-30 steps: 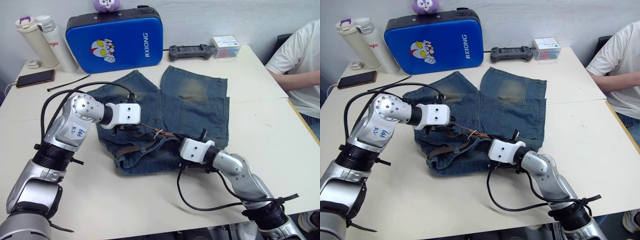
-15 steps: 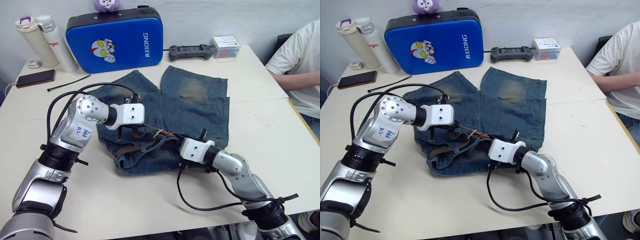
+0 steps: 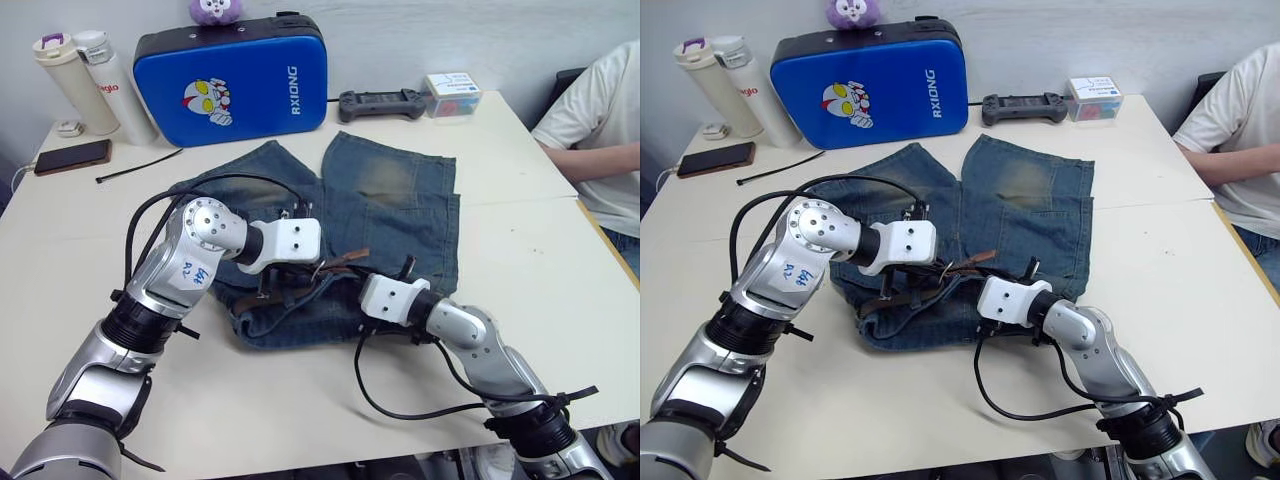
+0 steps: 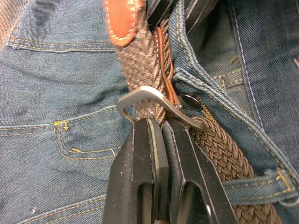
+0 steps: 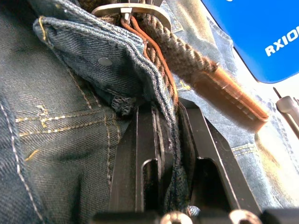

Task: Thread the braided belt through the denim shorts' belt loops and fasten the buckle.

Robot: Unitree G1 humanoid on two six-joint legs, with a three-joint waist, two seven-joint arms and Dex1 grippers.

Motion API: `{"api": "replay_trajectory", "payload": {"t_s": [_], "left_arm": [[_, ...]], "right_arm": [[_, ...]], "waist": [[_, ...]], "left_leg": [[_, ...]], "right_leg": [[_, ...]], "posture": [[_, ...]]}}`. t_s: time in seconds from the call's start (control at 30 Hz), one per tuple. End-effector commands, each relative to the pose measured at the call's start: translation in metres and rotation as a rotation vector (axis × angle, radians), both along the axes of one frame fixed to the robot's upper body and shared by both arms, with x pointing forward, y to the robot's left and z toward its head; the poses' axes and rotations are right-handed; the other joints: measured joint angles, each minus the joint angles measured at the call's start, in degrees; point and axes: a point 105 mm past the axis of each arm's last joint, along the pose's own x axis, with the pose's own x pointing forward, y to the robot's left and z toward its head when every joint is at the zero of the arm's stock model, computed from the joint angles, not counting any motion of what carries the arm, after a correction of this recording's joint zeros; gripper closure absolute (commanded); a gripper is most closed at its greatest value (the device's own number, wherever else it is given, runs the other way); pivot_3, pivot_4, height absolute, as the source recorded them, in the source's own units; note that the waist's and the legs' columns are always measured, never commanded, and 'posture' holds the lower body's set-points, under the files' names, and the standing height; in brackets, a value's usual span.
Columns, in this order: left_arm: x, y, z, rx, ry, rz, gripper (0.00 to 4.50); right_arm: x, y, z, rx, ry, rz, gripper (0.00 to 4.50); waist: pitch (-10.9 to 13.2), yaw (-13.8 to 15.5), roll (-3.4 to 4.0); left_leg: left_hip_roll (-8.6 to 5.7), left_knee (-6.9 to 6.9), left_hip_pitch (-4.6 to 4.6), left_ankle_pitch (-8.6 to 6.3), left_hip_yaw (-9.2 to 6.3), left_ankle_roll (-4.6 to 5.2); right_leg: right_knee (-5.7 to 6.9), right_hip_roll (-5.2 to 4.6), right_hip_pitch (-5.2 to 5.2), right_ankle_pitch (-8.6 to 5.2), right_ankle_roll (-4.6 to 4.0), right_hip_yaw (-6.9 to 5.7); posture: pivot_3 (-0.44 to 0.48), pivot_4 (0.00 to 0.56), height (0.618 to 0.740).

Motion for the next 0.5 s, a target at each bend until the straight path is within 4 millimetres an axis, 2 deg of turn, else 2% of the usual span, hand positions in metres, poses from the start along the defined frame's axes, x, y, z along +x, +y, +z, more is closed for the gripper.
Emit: {"api": "replay_trajectory", "payload": {"t_s": [0.03, 0.17, 0.2, 0.33, 0.5], "left_arm": [[-0.006, -0.021, 0.014, -0.035, -0.055, -0.068, 4.39], [0.002, -0.024, 0.017, -0.046, -0.106, -0.038, 4.39], [-0.001, -0.029, 0.022, -0.09, -0.091, -0.051, 4.39], [-0.014, -0.034, 0.03, -0.146, -0.023, -0.105, 2.98], [-0.009, -0.005, 0.04, -0.133, 0.001, -0.034, 1.11]], "right_arm": [[-0.001, 0.005, 0.018, 0.032, -0.063, 0.016, 4.5], [-0.001, 0.005, 0.017, 0.032, -0.064, 0.016, 4.5], [-0.001, 0.005, 0.017, 0.031, -0.064, 0.016, 4.5], [-0.002, 0.005, 0.017, 0.03, -0.065, 0.015, 4.5], [-0.002, 0.001, 0.016, 0.013, -0.052, 0.024, 4.5]], "waist": [[0.0, 0.0, 0.0], [0.0, 0.0, 0.0], [0.0, 0.1, 0.0], [0.0, 0.1, 0.0], [0.0, -0.1, 0.0]], "left_leg": [[-0.01, 0.0, 0.0, 0.0, 0.0, 0.0], [-0.01, 0.0, 0.0, 0.0, 0.0, 0.0], [-0.02, 0.0, 0.0, 0.0, 0.0, 0.0], [-0.02, 0.02, 0.0, 0.0, 0.0, 0.0], [0.01, -0.01, 0.0, 0.0, 0.01, 0.0]], "right_leg": [[-0.01, 0.0, 0.0, 0.0, 0.0, 0.0], [-0.01, -0.01, 0.01, 0.0, 0.0, 0.0], [-0.01, -0.01, 0.01, 0.0, 0.0, 0.0], [-0.01, -0.01, 0.02, 0.0, 0.0, 0.0], [0.0, 0.01, -0.02, 0.0, 0.0, 0.0]], "posture": [[0.0, 0.15, 0.74], [0.0, 0.15, 0.74], [0.0, 0.15, 0.74], [0.0, 0.15, 0.74], [0.0, 0.15, 0.74]]}}
